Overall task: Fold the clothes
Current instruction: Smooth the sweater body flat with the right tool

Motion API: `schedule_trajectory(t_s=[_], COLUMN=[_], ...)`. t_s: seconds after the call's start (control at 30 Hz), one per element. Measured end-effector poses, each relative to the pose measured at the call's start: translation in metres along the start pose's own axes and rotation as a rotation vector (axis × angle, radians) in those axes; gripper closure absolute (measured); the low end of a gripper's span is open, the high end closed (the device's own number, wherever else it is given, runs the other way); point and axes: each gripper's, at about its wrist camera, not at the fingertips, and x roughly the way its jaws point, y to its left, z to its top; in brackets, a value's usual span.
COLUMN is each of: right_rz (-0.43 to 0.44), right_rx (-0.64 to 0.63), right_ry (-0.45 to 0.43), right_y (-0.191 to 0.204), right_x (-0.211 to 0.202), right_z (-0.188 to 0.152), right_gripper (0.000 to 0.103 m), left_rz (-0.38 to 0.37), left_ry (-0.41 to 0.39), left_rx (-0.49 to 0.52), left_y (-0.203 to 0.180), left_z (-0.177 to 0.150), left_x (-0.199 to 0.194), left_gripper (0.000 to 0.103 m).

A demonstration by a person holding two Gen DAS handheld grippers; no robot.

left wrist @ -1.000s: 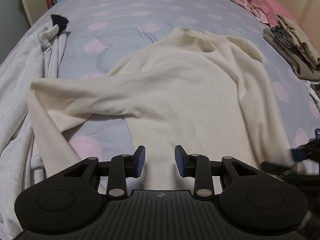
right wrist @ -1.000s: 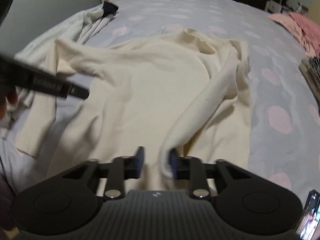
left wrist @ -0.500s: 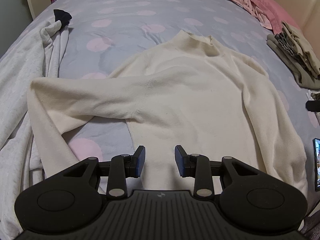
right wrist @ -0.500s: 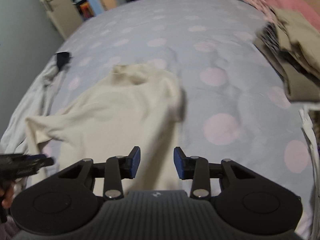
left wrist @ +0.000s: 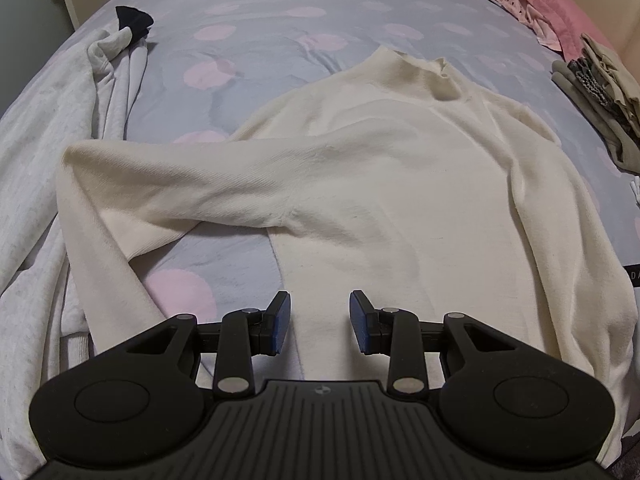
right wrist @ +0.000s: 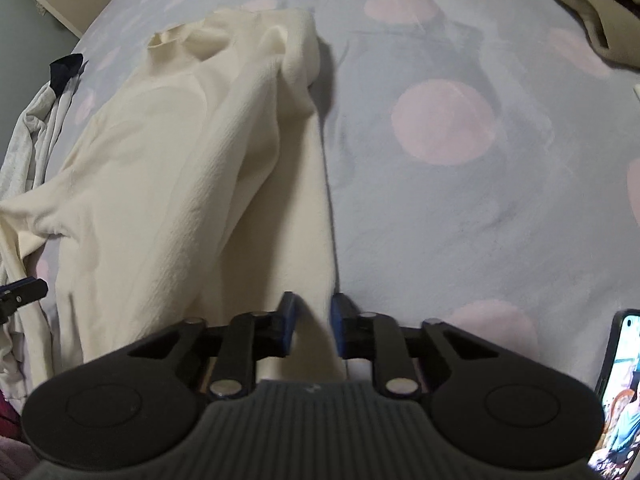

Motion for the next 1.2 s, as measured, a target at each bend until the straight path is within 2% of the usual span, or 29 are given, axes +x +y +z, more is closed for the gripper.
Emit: schedule_trajectory(t_s=[0.17,0.27,0.47,0.67,0.8,0.9,1.1,1.13,1.2], right_rz=[-0.03,-0.076,-0.176,-0.313,-0.347,-0.394,-0.483,-0.494,-0.488], right_rx=[0.006,0.039,0.135,0.17,0.234,0.227,0.143,0.132,0.11], right_ry=[-0.048,-0.084,-0.132,-0.171,-0.209,-0.243,-0.159,-0.159,-0.179], right_y=[0.002,-0.005,-0.037,-0.078,-0.107,-0.117,-0.119,-0.118,-0.114], right_x=[-0.021,-0.041,-0.081,-0.105,-0.106,-0.1,-0.061,-0.058,-0.057], right_z=[0.002,0.008,0.04,0.075,0.1,0.114,0.132,0.133,0.138], right_gripper=[0.098,0.098,0.098,0.098,0.098,0.098,0.096,0.093,0.093], left_rz=[0.001,0.001,-0.009,0.012,0.028,0.038,0.069,0.073,0.072], left_ry=[-0.009,-0.001,-0.013,-0.024,-0.03,-0.039,-0.072,-0.081,-0.098], left_rx=[-0.02,-0.038,-0.064,-0.099,-0.129,-0.144,-0.154,-0.153,-0.158], left_y=[0.007,0.011,0.016,0.028,0.039,0.046,0.061,0.064,0.07], left_z=[-0.001,-0.001,0.003,0.01,0.015,0.019,0.038,0.044,0.056], left_x=[-0.004,-0.004,-0.009,-0.01,-0.011,-0.012,-0.016,-0.016,-0.016], left_gripper=[0.072,0.072,0.072,0.072,0.072,0.072,0.066,0.066,0.065])
